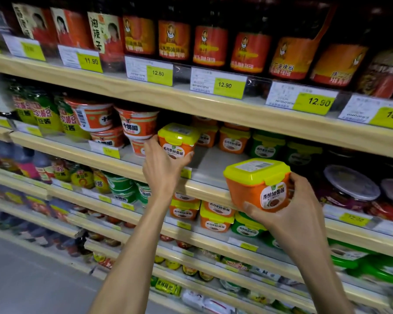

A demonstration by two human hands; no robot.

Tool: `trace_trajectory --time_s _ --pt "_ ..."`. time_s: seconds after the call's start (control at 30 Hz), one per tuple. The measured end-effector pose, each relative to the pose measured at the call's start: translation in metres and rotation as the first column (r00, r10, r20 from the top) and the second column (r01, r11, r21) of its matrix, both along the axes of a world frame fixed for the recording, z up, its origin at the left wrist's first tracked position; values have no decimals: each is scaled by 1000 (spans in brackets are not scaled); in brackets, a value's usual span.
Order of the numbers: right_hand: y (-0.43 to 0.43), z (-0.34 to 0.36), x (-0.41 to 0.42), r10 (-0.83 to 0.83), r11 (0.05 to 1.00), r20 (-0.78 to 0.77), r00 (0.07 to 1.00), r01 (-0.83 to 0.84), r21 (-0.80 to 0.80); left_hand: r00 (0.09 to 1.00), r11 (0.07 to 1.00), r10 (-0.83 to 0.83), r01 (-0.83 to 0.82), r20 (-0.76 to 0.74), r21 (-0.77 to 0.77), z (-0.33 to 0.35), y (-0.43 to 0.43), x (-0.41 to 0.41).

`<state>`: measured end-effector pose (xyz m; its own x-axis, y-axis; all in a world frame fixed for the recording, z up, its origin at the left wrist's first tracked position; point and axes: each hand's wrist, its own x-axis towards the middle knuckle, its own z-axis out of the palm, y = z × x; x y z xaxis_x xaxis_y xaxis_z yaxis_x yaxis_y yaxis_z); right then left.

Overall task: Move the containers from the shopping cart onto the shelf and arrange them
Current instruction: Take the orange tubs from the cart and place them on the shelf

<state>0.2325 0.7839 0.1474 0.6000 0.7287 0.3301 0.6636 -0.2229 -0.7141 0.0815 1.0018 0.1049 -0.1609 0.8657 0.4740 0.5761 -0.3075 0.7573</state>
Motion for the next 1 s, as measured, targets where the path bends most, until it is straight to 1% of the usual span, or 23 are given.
trace_trajectory --time_s 0.23,0.33,0.53,0.7,0.87,1.0 --pt "-2 -8 7 -5 1000 -15 1000 4 -10 985 993 111 -113 -135 -12 -16 4 -3" --pt "0 -11 8 10 1000 -40 999 -10 2 978 993 105 -114 -180 -39 -11 2 -1" --pt "2 -17 5 26 1000 -52 998 -27 -10 983 990 92 -107 -161 -91 -6 -1 5" --pt "1 -21 7 6 1000 -27 1000 -7 -29 978 986 88 -112 -187 -125 -5 -1 3" --pt "6 -19 2 1 1000 -35 999 0 13 988 991 17 -38 -156 -131 -7 -2 -2" --pt "18 -14 -7 -6 998 -48 999 9 57 988 987 -146 142 -54 -79 -17 -3 -21"
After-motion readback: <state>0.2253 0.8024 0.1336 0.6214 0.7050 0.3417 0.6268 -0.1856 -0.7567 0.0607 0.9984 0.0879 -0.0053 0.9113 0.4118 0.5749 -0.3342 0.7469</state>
